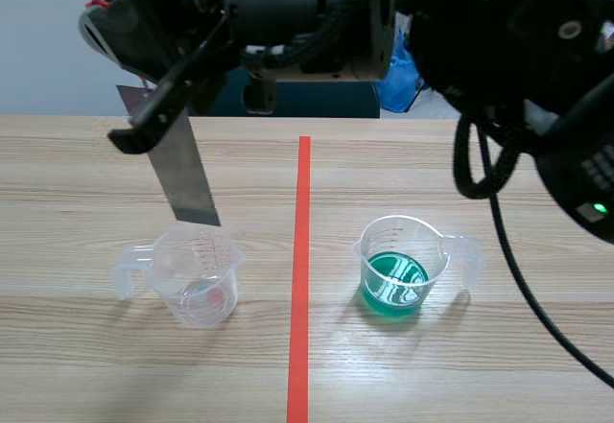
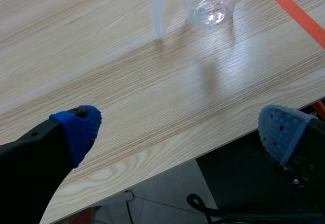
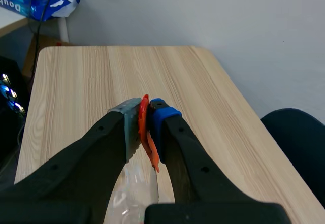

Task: Do the redox reaction experiment

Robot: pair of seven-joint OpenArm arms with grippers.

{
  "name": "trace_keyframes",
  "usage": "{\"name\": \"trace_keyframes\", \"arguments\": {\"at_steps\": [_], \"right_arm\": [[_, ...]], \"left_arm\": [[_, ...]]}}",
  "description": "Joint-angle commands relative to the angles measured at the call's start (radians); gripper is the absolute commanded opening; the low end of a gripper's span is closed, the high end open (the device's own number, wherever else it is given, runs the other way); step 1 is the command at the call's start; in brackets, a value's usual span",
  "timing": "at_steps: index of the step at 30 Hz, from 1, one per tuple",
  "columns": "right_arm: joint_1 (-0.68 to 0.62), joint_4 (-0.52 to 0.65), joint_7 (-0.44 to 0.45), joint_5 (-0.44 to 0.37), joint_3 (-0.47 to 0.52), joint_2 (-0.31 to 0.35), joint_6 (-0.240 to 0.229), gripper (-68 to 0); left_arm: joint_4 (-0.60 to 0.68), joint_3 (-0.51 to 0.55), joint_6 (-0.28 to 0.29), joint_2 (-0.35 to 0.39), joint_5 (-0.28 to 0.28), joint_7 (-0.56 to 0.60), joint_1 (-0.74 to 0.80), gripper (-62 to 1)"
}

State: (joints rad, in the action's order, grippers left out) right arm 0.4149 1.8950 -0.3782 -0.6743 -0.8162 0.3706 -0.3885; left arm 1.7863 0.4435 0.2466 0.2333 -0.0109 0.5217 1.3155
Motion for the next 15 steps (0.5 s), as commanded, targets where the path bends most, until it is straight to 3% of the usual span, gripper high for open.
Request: {"name": "trace_keyframes", "arguments": {"at_steps": [1,15], "right_arm": [[0.011,0.037,0.033,-0.013,0.032,0.031,0.003,-66.9],[-0.034,0.086,0.146,-0.188,0.188,0.346,-0.004,-66.9]], "left_arm": [[0.011,-0.005,0.003,-0.003,-0.006,0.013,0.001,1.4],[0.011,-0.005,0.003,-0.003,-0.006,0.013,0.001,1.4]]}}
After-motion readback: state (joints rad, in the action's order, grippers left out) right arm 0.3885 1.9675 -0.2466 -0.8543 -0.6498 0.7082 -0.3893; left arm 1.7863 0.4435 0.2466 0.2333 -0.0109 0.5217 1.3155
